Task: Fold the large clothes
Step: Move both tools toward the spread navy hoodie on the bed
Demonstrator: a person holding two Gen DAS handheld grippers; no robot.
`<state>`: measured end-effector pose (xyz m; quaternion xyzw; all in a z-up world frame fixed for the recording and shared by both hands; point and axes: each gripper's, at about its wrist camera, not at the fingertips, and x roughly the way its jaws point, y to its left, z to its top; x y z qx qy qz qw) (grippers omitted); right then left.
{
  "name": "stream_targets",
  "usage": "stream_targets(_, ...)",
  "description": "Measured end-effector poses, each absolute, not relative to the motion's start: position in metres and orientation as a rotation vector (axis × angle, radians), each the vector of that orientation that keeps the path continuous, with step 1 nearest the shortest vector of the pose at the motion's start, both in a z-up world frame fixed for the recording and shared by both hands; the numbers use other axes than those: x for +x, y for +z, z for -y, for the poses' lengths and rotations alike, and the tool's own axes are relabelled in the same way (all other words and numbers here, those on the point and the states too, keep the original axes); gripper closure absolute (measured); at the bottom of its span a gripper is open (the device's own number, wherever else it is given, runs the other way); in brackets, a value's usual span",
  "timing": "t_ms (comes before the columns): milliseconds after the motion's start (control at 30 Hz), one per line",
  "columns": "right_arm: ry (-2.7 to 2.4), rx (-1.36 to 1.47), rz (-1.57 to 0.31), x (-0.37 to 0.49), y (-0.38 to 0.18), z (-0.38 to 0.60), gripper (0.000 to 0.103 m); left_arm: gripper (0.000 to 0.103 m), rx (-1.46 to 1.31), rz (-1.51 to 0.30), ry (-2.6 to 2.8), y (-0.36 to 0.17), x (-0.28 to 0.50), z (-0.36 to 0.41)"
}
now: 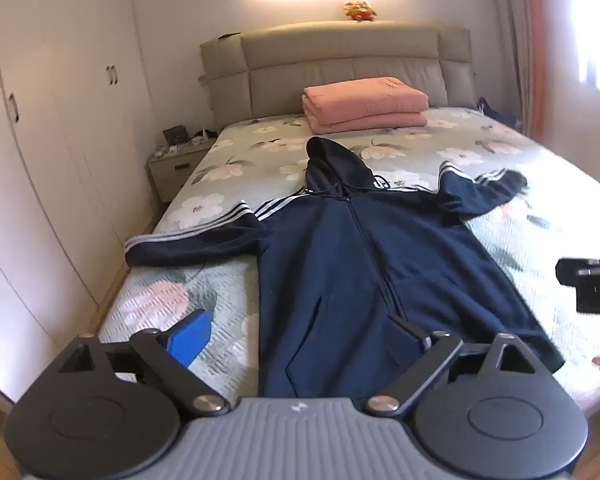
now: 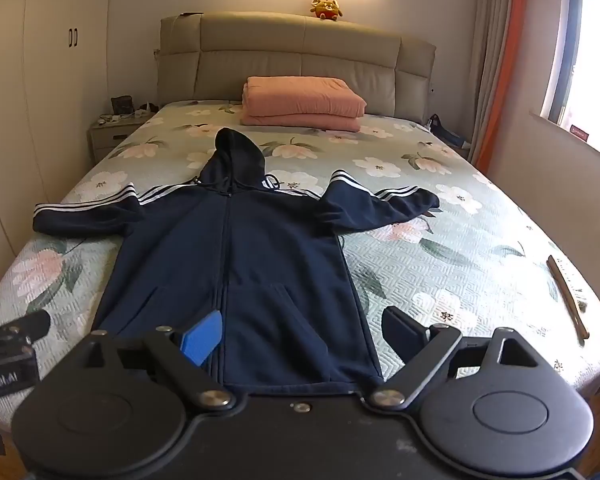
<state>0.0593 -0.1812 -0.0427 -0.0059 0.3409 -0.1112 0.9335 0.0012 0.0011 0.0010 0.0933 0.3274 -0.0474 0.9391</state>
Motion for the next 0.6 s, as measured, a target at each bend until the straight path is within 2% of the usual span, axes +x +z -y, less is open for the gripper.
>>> stream_targets(367,-0.220,-0.011,-0.674,0.047,-0.040,0.176,0.000,0.013,0.053,-0.648,-0.197,0.006,-0.011,-0.020)
stream_targets(600,-0.213,-0.009,-0.680,0.045,-0.043,0.174,0.000,0.013,0.072,-0.645,-0.108,0.001,-0.015,-0.016)
